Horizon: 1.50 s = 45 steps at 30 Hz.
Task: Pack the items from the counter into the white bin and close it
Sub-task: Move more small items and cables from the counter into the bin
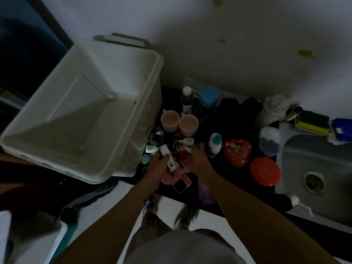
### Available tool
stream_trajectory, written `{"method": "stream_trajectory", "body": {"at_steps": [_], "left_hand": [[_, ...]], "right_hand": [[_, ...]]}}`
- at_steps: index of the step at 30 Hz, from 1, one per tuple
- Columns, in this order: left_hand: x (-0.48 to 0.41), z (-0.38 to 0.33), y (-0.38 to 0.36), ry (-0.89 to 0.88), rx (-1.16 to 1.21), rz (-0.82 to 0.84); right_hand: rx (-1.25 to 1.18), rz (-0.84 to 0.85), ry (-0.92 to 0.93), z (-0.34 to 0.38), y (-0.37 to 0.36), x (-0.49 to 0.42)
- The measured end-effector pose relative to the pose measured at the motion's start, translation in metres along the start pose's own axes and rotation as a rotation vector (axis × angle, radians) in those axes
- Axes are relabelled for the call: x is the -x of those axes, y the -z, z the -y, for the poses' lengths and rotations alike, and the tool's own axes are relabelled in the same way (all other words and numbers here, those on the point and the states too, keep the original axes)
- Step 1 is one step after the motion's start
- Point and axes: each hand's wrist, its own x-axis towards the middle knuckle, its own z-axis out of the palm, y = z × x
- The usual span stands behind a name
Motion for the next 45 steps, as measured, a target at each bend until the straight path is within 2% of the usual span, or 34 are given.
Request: {"method": "stream_trajectory", "body": {"at_steps": [2, 6, 10, 14, 24, 29, 40, 45], "left_hand": [[-0.002, -0.002, 0.002, -0.004, 0.017, 0.004], [-0.005, -0.002, 0.005, 0.001, 0.028, -0.019], [-0.002, 0.002, 0.009, 0.015, 0.026, -0.038], [0.001, 0.002, 0.014, 0.026, 0.041, -0.051], [0.009, -0.006, 0.023, -0.001, -0.012, -0.074], [0.017, -0.012, 0.029, -0.037, -0.017, -0.040], [0.034, -0.022, 0.036, -0.058, -0.048, 0.091], [0.030, -0.017, 0.034, -0.080, -0.107, 0.062]], "right_hand": [[0.132, 0.012, -0.024, 0.003, 0.003, -0.007], [0.157, -0.099, -0.035, 0.011, 0.005, -0.021], [0.225, -0.056, 0.060, 0.014, 0.006, -0.028], [0.331, 0.012, 0.034, 0.015, 0.009, -0.031], [0.536, 0.033, 0.075, 0.022, 0.017, -0.036], [0.569, 0.059, 0.084, 0.023, 0.025, -0.030], [0.461, -0.062, -0.038, 0.015, 0.019, -0.005], [0.392, -0.014, 0.031, 0.002, 0.011, -0.007]]}}
